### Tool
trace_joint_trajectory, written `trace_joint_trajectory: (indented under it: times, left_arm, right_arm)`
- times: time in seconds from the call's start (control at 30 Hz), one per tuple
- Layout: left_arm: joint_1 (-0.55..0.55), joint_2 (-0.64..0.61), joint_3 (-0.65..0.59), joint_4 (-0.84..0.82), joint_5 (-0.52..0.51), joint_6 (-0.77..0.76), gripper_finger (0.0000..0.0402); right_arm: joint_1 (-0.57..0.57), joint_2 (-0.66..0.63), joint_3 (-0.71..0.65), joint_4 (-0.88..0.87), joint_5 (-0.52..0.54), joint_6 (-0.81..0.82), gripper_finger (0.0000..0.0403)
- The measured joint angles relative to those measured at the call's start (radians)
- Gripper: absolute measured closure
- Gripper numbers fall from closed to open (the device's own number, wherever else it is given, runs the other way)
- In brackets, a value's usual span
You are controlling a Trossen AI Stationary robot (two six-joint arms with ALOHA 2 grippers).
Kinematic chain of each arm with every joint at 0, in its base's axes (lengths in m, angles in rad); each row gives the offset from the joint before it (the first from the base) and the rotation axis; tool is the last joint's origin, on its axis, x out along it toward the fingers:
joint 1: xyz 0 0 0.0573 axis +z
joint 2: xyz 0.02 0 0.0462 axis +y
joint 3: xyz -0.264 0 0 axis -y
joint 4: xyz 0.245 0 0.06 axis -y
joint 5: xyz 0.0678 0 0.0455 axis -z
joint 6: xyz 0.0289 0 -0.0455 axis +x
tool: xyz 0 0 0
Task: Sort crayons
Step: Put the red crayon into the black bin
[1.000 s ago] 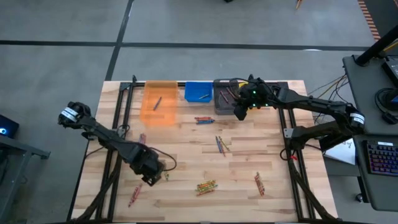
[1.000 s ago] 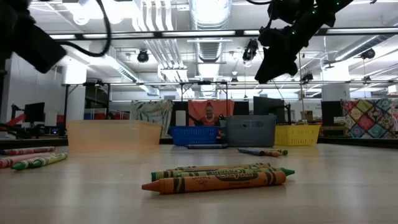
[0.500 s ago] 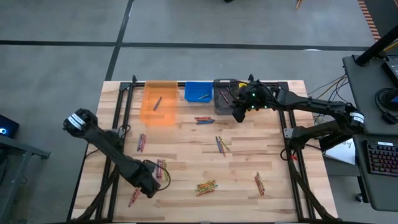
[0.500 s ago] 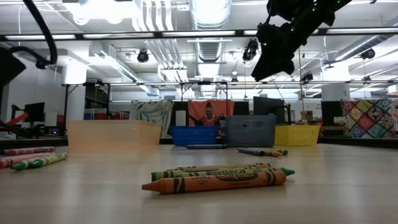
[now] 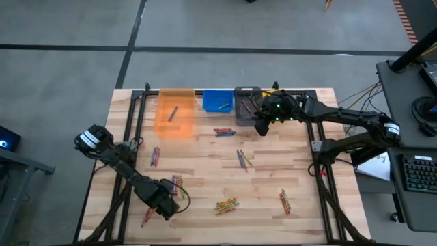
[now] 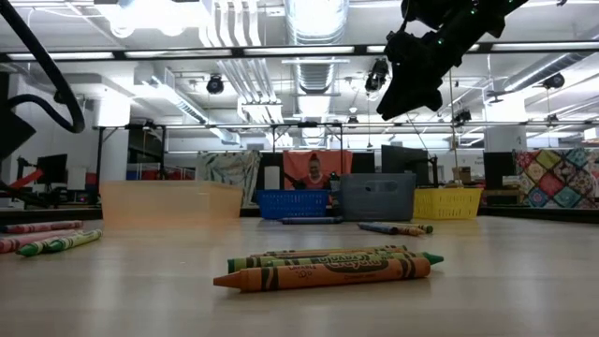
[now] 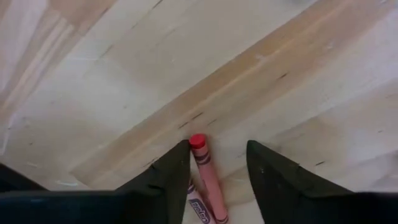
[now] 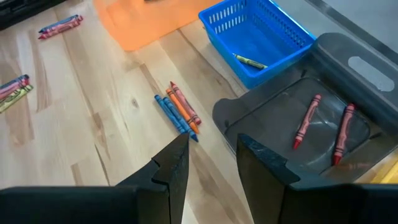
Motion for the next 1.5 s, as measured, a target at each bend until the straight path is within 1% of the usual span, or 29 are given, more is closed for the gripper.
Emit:
trace_joint_trajectory:
  times: [0.23, 0.4, 0.5, 0.63, 0.73, 0.9, 1.0, 1.13, 1.2, 1.27, 1.33, 1.4, 1.5]
  left_arm:
    - [-0.001, 0.0, -0.002, -0.008, 0.003, 0.001, 0.0346]
    - [-0.002, -0.006, -0.002, -0.009, -0.026, 0.041, 0.039]
    - [0.004, -0.027, -0.006, -0.009, -0.048, 0.066, 0.0396]
    - [0.005, -0.094, -0.006, -0.008, -0.092, 0.075, 0.0399]
    - [0.006, -0.163, -0.006, -0.009, -0.174, 0.076, 0.0399]
    - [0.024, -0.287, -0.005, -0.025, -0.385, 0.086, 0.04]
    - [0.038, -0.349, -0.005, -0.022, -0.517, 0.134, 0.0401]
    - [0.076, -0.42, -0.005, 0.014, -0.692, 0.276, 0.0401]
    - [0.109, -0.451, -0.005, 0.077, -0.743, 0.4, 0.0401]
    - [0.151, -0.475, -0.005, 0.159, -0.778, 0.564, 0.0401]
    - [0.202, -0.49, -0.004, 0.258, -0.804, 0.743, 0.0401]
    - [0.264, -0.495, -0.005, 0.356, -0.804, 0.929, 0.0401]
    - [0.355, -0.493, -0.006, 0.481, -0.766, 1.182, 0.0401]
  right_arm:
    - [0.0, 0.0, 0.0, 0.0, 0.0, 0.0, 0.028]
    - [0.0, 0.0, 0.0, 0.004, 0.001, 0.0, 0.028]
    - [0.0, 0.0, 0.0, 0.004, 0.001, -0.001, 0.028]
    - [0.0, 0.0, -0.001, 0.003, 0.001, -0.001, 0.028]
    - [0.0, 0.0, -0.001, 0.004, 0.001, -0.001, 0.028]
    - [0.0, 0.0, -0.001, 0.009, 0.001, -0.001, 0.028]
    - [0.0, 0.0, -0.001, 0.012, 0.001, -0.002, 0.028]
    - [0.004, 0.0, -0.001, 0.048, 0.001, -0.005, 0.028]
    - [0.017, 0.0, -0.009, 0.062, -0.002, -0.029, 0.028]
    - [0.036, 0.0, -0.026, 0.085, -0.007, -0.051, 0.028]
    - [0.057, 0.0, -0.054, 0.141, -0.008, -0.072, 0.028]
    - [0.08, 0.0, -0.091, 0.217, -0.026, -0.086, 0.028]
    - [0.11, 0.001, -0.143, 0.328, -0.113, -0.119, 0.028]
